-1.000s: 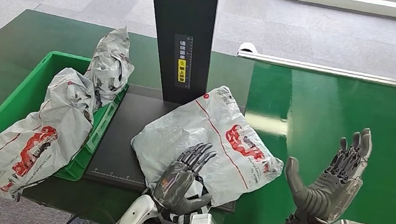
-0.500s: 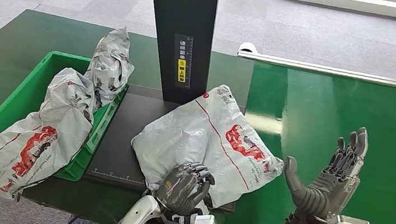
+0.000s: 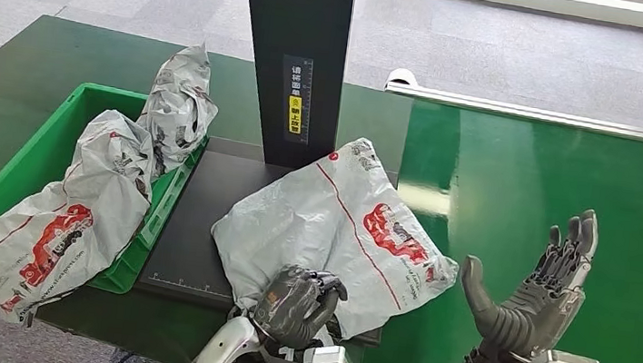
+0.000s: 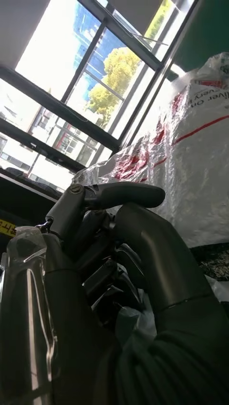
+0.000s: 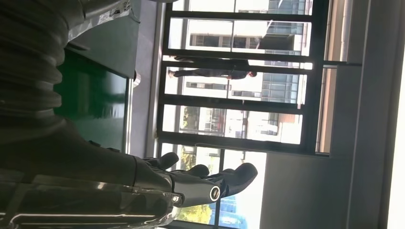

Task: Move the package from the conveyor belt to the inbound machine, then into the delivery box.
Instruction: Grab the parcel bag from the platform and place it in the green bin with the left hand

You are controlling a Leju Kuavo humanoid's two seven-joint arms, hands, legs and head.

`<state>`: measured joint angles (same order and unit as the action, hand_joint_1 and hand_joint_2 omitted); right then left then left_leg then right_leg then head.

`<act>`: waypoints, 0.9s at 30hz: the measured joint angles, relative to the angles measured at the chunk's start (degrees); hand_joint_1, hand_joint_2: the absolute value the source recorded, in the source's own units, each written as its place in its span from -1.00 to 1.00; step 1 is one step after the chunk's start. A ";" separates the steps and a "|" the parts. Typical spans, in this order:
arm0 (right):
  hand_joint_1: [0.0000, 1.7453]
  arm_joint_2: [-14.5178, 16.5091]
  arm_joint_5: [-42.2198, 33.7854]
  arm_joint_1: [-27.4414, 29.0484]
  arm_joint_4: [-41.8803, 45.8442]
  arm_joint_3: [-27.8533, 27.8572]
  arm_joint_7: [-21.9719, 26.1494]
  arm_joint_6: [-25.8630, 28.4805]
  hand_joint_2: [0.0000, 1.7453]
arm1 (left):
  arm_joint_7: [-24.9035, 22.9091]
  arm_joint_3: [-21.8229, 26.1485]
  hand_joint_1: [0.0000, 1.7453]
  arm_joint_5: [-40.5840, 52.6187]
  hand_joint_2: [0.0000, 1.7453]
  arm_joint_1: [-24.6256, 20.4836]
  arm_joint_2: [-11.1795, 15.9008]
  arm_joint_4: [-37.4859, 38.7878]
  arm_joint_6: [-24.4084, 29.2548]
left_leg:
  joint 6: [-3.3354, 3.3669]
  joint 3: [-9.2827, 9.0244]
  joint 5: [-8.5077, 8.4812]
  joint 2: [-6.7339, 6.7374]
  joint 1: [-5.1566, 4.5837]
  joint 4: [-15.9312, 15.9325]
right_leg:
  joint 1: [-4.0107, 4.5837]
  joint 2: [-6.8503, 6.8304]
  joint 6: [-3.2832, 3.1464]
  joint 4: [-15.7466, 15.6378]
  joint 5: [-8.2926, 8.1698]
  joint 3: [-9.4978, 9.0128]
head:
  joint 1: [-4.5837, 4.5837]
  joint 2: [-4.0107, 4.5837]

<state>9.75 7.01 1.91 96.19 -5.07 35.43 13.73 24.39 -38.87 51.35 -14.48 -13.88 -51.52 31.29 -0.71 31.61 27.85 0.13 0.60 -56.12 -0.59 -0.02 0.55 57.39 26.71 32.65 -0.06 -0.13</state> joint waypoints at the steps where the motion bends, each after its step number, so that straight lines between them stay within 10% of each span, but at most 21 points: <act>1: -1.00 0.01 0.02 0.05 0.00 0.02 0.00 0.00 1.00 | 0.33 0.09 1.00 -0.38 1.00 0.07 0.01 -0.26 0.21 | 0.00 0.00 0.00 0.00 0.00 0.00 | 0.00 0.00 0.00 0.00 0.00 0.00 | 0.00 0.00; 11: -1.00 0.02 -0.05 0.07 -0.07 0.10 -0.02 0.98 1.00 | 9.15 2.30 1.00 -13.96 1.00 2.93 0.85 -9.07 3.65 | 0.00 0.01 0.00 0.00 0.00 0.00 | 0.00 0.00 0.00 0.00 0.00 0.00 | 0.00 0.00; 12: -1.00 0.02 -0.15 0.07 -0.13 0.10 -0.03 1.12 1.00 | 10.04 2.61 0.83 -15.46 1.00 3.34 0.94 -10.18 4.06 | 0.00 0.01 0.00 -0.01 0.00 0.00 | 0.00 0.00 0.00 0.00 0.00 0.00 | 0.00 0.00; 16: -1.00 0.05 -0.51 0.06 -0.47 0.10 -0.02 1.27 1.00 | 9.95 3.46 -1.00 -16.59 1.00 4.37 1.26 -13.18 4.02 | 0.00 0.01 0.00 -0.02 0.00 0.00 | 0.00 -0.01 0.00 0.00 0.00 0.00 | 0.01 0.00; 27: -1.00 0.25 -0.39 0.00 -1.15 0.00 -0.24 -0.15 1.00 | -4.98 1.39 -1.00 0.32 1.00 2.46 1.32 -4.90 -5.76 | 0.00 0.00 0.00 0.00 0.00 0.00 | 0.00 0.00 0.00 0.00 0.00 0.00 | -0.01 0.00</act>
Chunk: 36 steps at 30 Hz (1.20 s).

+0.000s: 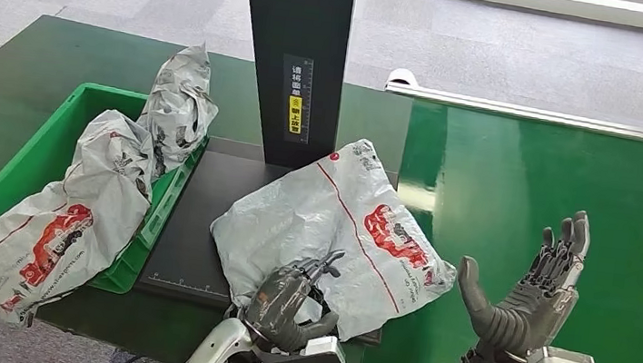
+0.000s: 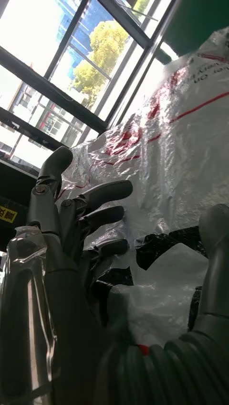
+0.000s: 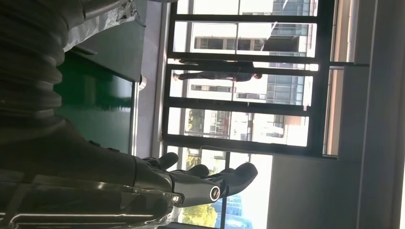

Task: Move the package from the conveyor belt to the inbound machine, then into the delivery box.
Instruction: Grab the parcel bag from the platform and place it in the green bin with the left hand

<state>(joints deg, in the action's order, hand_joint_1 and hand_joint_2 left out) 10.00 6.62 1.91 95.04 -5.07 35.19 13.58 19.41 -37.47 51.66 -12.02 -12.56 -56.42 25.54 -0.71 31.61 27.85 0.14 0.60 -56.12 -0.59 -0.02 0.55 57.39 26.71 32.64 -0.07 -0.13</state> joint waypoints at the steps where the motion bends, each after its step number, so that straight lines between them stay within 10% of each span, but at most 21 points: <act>1: -1.00 0.01 0.01 -0.01 -0.07 0.01 -0.04 -0.06 1.00 | -0.44 -0.34 -1.00 0.62 1.00 -0.38 -0.03 0.88 -0.23 | 0.00 0.00 0.00 0.01 0.00 0.00 | 0.00 0.00 0.00 0.00 0.00 0.00 | 0.01 0.00; 31: -1.00 0.10 0.97 0.07 -0.57 0.72 -1.09 -1.16 1.00 | -4.00 -1.56 -1.00 5.89 1.00 -2.53 -0.88 5.03 -5.92 | 0.00 -0.01 0.00 -0.01 0.00 0.00 | 0.00 0.00 0.00 0.00 0.00 0.00 | 0.00 -0.01; 35: -1.00 0.15 1.20 0.07 -0.57 0.89 -1.18 -1.57 1.00 | -4.00 -1.55 0.86 5.89 1.00 -2.58 -0.90 5.15 -6.21 | 0.00 0.00 0.00 -0.01 0.00 0.00 | 0.00 0.00 0.00 0.00 0.00 0.00 | 0.00 0.00; 36: -1.00 0.20 1.30 0.07 -0.57 0.93 -1.22 -1.71 1.00 | -3.99 -1.53 0.97 5.89 1.00 -2.58 -0.91 5.17 -6.27 | 0.00 0.00 0.00 -0.01 0.00 0.00 | 0.00 0.00 0.00 0.00 0.00 0.00 | 0.00 0.00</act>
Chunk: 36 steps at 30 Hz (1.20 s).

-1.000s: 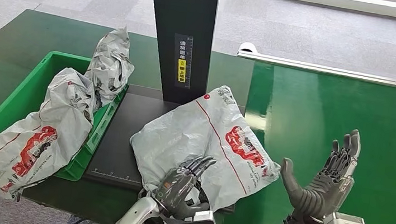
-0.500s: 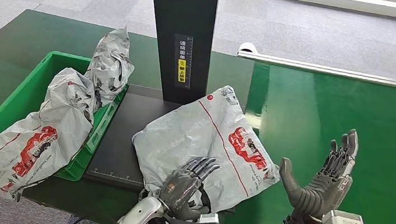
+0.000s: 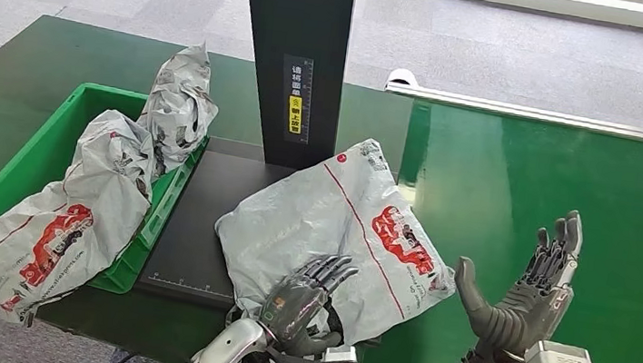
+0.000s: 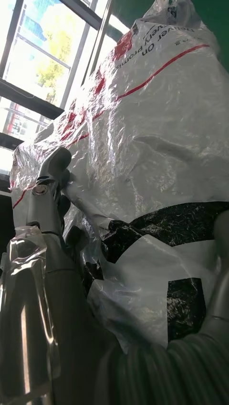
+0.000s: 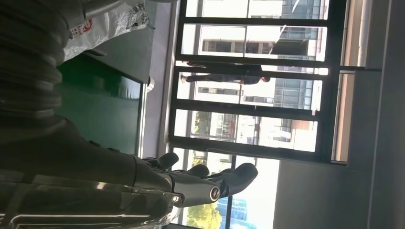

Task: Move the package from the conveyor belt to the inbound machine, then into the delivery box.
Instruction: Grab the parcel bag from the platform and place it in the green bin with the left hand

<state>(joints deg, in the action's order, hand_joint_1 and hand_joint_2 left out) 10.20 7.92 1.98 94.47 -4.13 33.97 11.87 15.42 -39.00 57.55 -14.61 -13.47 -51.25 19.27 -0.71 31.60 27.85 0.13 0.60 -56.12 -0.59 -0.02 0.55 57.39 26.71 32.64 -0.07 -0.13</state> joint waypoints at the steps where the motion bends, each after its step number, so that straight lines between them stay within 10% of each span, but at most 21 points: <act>1: -1.00 0.05 0.10 0.00 0.00 0.04 -0.04 -0.09 1.00 | 0.04 0.03 0.99 0.00 1.00 0.00 -0.01 0.00 -0.01 | 0.00 0.00 0.00 0.00 0.00 0.00 | 0.00 0.00 0.00 0.00 0.00 0.00 | 0.00 0.00; 25: -1.00 0.36 0.49 0.02 0.00 1.05 -0.11 0.08 1.00 | 4.77 2.56 1.00 -6.09 1.00 0.54 -0.42 -0.78 3.73 | 0.00 0.00 0.00 0.01 0.00 0.00 | 0.00 0.00 0.00 0.00 0.00 -0.01 | 0.02 0.00; 36: -1.00 0.35 -0.54 0.02 -0.02 1.18 0.32 1.10 1.00 | 14.39 8.45 1.00 -19.36 1.00 5.48 2.59 -19.40 7.19 | 0.00 0.02 0.00 0.04 0.01 0.01 | 0.01 0.00 0.00 0.01 0.00 0.01 | 0.01 0.00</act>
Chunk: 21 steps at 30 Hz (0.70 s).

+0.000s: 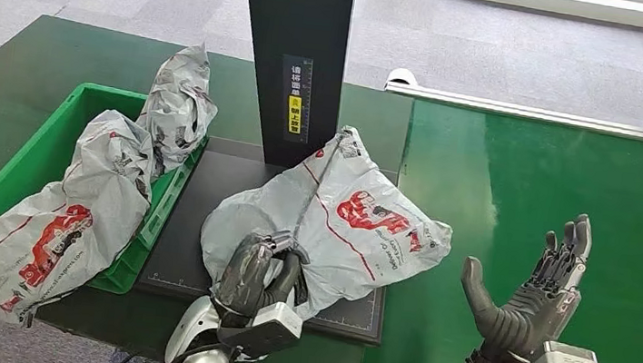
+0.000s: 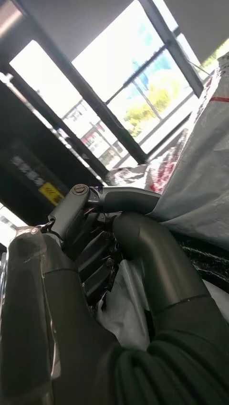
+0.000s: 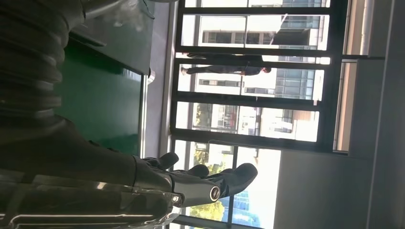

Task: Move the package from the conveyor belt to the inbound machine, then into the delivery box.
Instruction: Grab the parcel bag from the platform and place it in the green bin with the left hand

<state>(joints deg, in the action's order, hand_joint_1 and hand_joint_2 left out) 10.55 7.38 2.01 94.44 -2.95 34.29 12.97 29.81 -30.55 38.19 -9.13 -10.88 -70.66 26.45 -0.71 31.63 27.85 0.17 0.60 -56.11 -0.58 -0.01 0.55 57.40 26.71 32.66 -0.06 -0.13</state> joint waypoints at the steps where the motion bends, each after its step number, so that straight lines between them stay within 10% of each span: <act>1: -1.00 -0.01 -0.14 0.04 0.00 0.00 0.10 0.07 1.00 | 0.63 0.69 1.00 -0.33 1.00 0.69 0.55 -2.62 0.95 | 0.00 0.00 0.00 0.00 0.00 0.00 | 0.00 0.00 0.00 0.00 0.00 0.00 | 0.00 0.00; 21: -1.00 0.01 -0.89 1.83 -0.01 -0.76 0.35 1.78 1.00 | 10.03 22.13 1.00 -8.54 1.00 10.56 0.81 -35.18 13.36 | -0.01 0.00 0.00 0.02 0.01 0.01 | 0.01 0.00 0.00 0.00 0.01 0.00 | 0.01 0.00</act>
<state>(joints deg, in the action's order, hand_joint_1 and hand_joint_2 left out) 10.56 6.49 3.84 94.44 -3.72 34.64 14.75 39.84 -8.42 29.65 1.43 -10.08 -105.84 39.81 -0.72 31.63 27.85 0.19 0.61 -56.10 -0.57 -0.01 0.54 57.40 26.72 32.66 -0.05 -0.13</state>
